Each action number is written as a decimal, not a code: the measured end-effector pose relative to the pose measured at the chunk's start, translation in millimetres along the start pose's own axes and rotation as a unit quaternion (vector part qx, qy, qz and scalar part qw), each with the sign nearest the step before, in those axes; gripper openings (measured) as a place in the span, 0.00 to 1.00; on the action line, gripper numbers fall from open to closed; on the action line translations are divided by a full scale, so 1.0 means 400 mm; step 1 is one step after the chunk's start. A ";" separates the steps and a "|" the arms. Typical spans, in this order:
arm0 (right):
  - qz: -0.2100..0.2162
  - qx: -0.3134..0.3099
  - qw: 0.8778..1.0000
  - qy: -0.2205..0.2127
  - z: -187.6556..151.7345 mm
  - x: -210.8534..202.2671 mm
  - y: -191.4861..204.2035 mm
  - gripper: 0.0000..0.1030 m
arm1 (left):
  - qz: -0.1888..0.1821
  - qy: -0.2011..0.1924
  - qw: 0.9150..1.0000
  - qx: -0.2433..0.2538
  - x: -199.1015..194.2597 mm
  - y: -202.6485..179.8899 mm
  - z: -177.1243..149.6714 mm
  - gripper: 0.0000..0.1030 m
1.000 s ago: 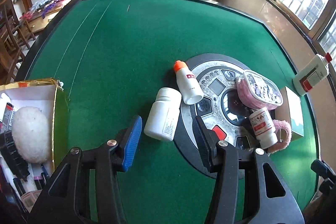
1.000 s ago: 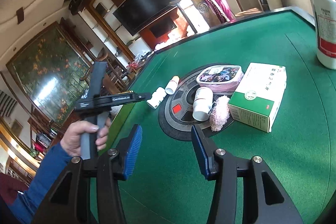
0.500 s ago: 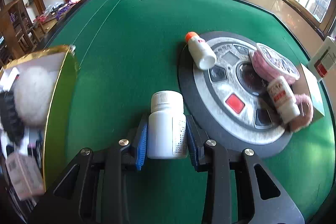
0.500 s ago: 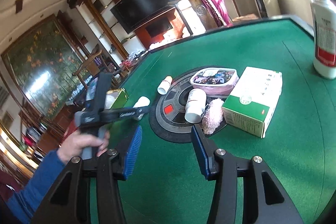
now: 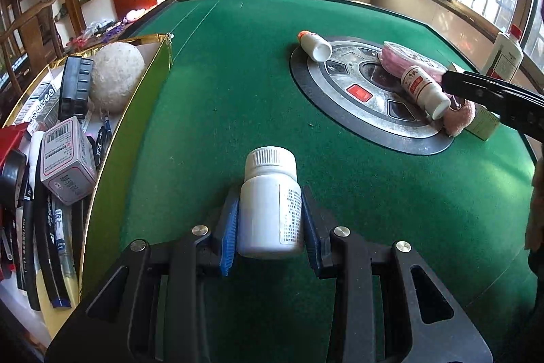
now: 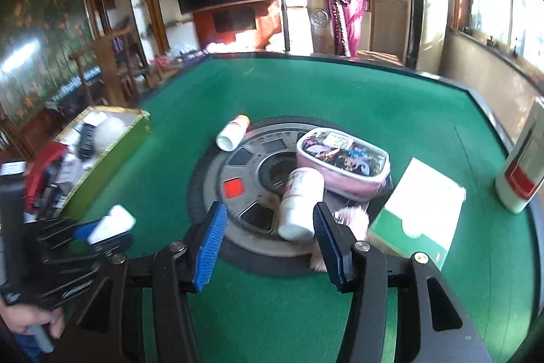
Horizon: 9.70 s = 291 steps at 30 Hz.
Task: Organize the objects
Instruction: 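Grasp the red-labelled white bottle with the right tool while the left tool holds its bottle, then carry both white bottles toward the gold tray with both tools, then lower both bottles into the tray and open both tools, then grasp the orange-capped white bottle with the left tool while the right tool grasps the pink fluffy keychain, then carry the orange-capped bottle and pink keychain over the tray with both tools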
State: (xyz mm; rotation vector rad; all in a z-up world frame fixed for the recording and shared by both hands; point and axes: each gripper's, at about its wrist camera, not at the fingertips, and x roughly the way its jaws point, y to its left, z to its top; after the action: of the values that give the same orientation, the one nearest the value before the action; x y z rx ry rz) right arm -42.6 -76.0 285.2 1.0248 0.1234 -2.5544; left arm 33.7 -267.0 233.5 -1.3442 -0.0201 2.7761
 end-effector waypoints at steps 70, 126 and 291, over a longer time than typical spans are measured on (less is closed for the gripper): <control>0.126 -0.004 0.992 -0.002 -0.059 -0.046 0.209 0.34 | 0.011 -0.137 0.988 -0.063 -0.244 0.090 -0.036 0.32; 0.232 -0.089 0.968 0.046 0.127 0.195 0.733 0.34 | 0.043 -0.097 0.976 -0.190 -0.217 0.437 -0.122 0.32; 0.208 0.103 0.972 -0.024 -0.121 -0.087 0.202 0.28 | 0.040 -0.150 0.979 -0.130 -0.269 0.237 -0.110 0.26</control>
State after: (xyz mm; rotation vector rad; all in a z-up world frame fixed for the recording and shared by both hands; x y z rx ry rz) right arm 42.4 -128.9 278.5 0.9429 -0.3421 -2.2339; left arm 130.5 -368.6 287.3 -0.9692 -0.3621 3.1045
